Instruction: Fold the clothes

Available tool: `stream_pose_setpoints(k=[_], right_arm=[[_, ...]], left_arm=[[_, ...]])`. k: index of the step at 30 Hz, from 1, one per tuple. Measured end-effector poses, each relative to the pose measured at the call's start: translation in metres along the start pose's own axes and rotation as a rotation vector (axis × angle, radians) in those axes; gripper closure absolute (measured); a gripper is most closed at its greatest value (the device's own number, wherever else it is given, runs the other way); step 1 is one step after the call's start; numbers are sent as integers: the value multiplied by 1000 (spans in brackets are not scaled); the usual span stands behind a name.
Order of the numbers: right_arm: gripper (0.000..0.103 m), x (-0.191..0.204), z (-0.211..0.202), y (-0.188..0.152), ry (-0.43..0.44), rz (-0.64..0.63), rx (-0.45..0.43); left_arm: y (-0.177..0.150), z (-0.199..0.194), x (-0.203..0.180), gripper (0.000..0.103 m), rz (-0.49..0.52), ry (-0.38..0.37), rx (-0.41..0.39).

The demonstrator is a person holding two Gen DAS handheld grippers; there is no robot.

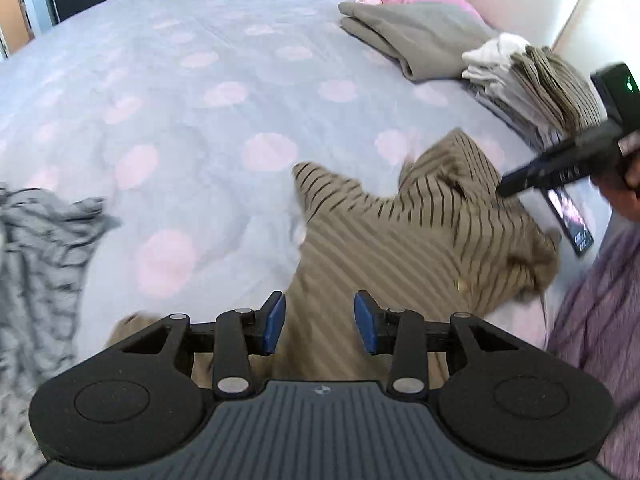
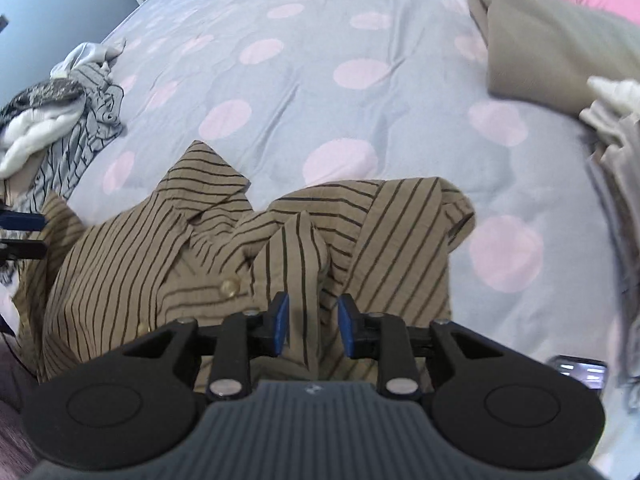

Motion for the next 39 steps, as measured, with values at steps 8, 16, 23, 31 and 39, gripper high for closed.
stream_pose_setpoints(k=[8, 16, 23, 31, 39], right_arm=[[63, -6, 34, 2, 82, 109, 45], [101, 2, 13, 5, 141, 105, -68], [102, 22, -49, 16, 79, 3, -275], [102, 86, -147, 27, 162, -231, -436], [102, 143, -108, -42, 175, -455, -289]], left_arm=[[12, 57, 0, 66, -57, -52, 50], [13, 48, -9, 103, -151, -81, -74], [29, -29, -22, 103, -107, 15, -225], [23, -77, -28, 103, -113, 27, -279], [-7, -72, -48, 88, -98, -86, -217]])
Point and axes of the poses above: each gripper's, at about its wrist camera, not at the fingertips, and z roughly the way its jaws point, x to its left, y to its top, the point moved 5 cm from there along z, roughly the way its jaws point, and after that the axes turned 2 degrees about x, right-handed, at the moved point
